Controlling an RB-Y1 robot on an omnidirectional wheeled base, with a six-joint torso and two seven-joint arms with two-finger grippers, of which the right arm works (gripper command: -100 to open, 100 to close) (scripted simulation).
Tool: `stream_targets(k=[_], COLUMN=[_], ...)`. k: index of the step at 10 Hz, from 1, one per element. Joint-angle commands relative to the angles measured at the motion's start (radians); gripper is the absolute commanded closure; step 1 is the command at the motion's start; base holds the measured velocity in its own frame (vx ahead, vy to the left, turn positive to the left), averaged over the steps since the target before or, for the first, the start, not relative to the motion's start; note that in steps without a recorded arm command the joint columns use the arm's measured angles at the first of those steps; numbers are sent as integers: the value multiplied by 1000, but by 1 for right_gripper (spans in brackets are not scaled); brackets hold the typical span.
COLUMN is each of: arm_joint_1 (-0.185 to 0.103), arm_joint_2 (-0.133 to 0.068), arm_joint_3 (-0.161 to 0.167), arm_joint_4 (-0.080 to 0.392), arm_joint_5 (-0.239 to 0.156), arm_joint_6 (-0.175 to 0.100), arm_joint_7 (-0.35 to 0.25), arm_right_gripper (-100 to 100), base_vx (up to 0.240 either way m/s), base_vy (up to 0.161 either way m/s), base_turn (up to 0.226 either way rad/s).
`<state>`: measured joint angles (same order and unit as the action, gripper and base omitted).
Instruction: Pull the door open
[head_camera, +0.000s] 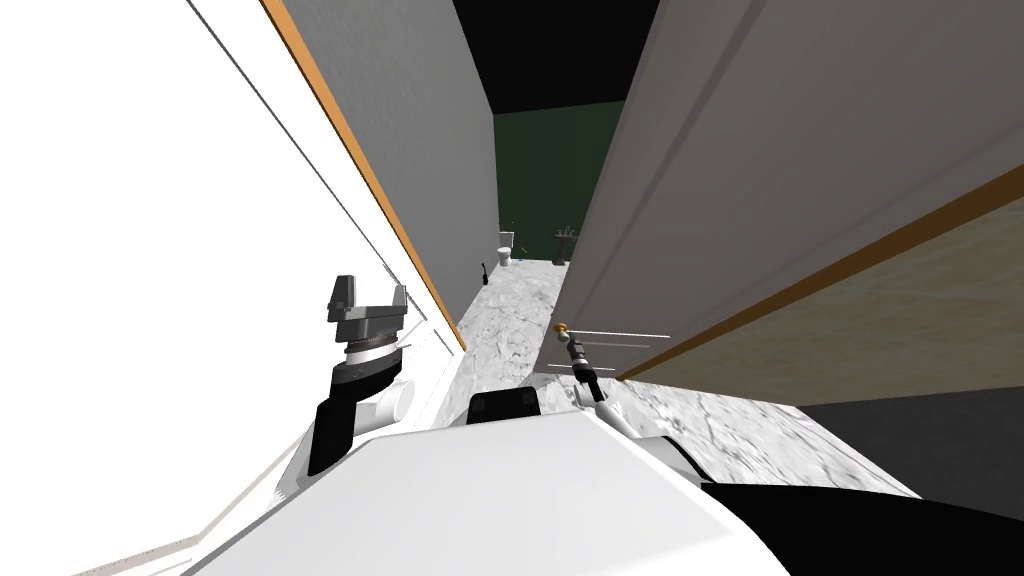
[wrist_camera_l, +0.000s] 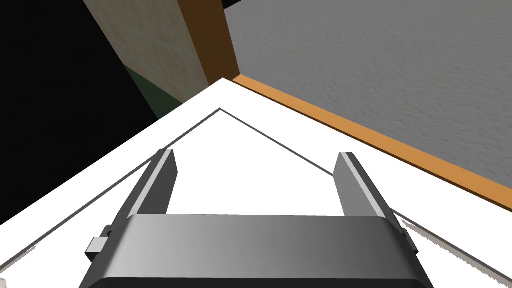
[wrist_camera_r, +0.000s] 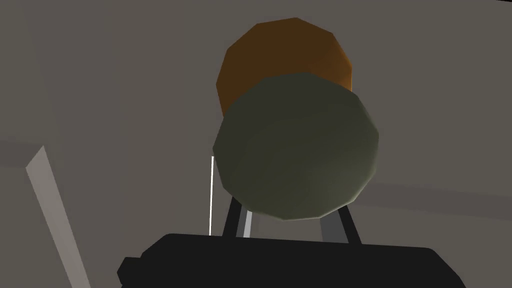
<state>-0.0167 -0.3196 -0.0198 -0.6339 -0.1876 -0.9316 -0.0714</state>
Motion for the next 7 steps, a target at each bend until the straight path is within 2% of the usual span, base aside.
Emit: stream_targets(k=[1, 4, 5, 7], arm_joint_1=[-16, -15, -15, -15], arm_joint_2=[12, 13, 13, 13], arm_joint_3=[18, 22, 22, 25], arm_joint_4=[18, 14, 14, 10], arm_joint_5=[-1, -34, -34, -67], arm_joint_6=[-17, -10, -10, -3], arm_joint_7=[-44, -123, -127, -193], arm_right_gripper=[100, 100, 100, 100], base_vx=[-45, -47, -41, -71], base_vy=[-16, -18, -26, -23], base_turn=[53, 81, 39, 124])
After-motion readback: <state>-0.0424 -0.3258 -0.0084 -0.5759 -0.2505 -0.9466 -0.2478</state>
